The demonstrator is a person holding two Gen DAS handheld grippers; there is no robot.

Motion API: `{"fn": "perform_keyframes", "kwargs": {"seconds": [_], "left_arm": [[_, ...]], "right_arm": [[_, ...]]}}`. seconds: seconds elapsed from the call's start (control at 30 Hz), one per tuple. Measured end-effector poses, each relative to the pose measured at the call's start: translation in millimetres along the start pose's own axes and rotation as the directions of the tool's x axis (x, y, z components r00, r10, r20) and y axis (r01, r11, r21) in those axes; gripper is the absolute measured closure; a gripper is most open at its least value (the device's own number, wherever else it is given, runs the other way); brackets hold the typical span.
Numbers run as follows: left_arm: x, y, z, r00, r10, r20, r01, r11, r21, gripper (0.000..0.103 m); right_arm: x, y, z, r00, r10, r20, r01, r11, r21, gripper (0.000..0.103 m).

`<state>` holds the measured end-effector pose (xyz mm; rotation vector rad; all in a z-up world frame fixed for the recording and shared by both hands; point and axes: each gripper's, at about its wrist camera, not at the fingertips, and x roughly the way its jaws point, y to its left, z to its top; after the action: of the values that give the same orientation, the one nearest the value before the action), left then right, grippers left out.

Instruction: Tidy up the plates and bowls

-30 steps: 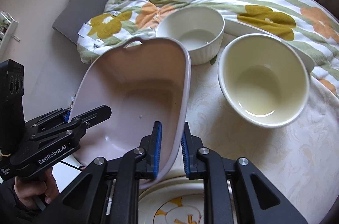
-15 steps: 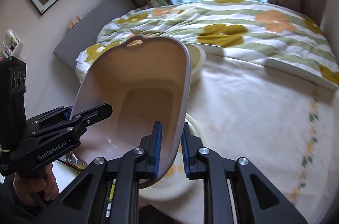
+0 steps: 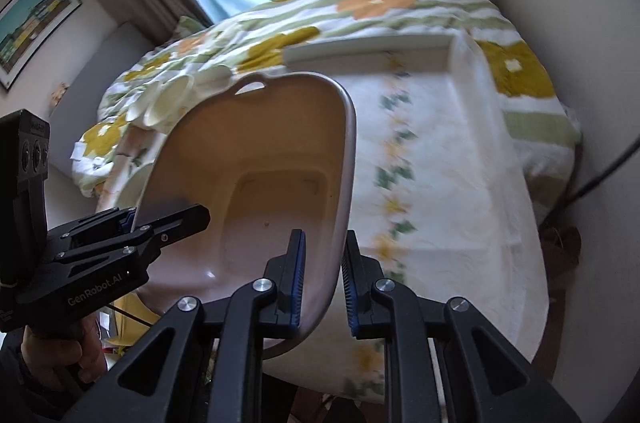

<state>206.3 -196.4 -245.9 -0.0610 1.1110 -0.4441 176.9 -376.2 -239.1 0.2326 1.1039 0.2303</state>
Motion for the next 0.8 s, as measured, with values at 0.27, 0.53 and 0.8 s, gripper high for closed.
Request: {"fn": "perform_keyframes", "kwargs": {"seconds": [0.27, 0.53, 0.8], "left_arm": [[55.6, -17.7, -11.0, 0.998, -0.012, -0.064, 0.013, 1.000, 0.016, 0.078], [69.5, -20.1, -7.6, 0.997, 0.016, -0.076, -0.012, 0.999, 0.052, 0.078], [79.1, -23.0, -7.1, 0.993, 0.027, -0.112, -0.020, 0.998, 0.059, 0.047]], "right_arm": [[28.8, -39.4, -8.5, 1.000, -0.020, -0.010, 0.020, 0.999, 0.047, 0.087], [36.5, -58.9, -22.1, 1.000, 0.012, -0.019, -0.011, 0.996, 0.094, 0.087], [42.5, -76.5, -23.5, 0.994, 0.106, 0.001, -0.102, 0.961, 0.255, 0.070]]}}
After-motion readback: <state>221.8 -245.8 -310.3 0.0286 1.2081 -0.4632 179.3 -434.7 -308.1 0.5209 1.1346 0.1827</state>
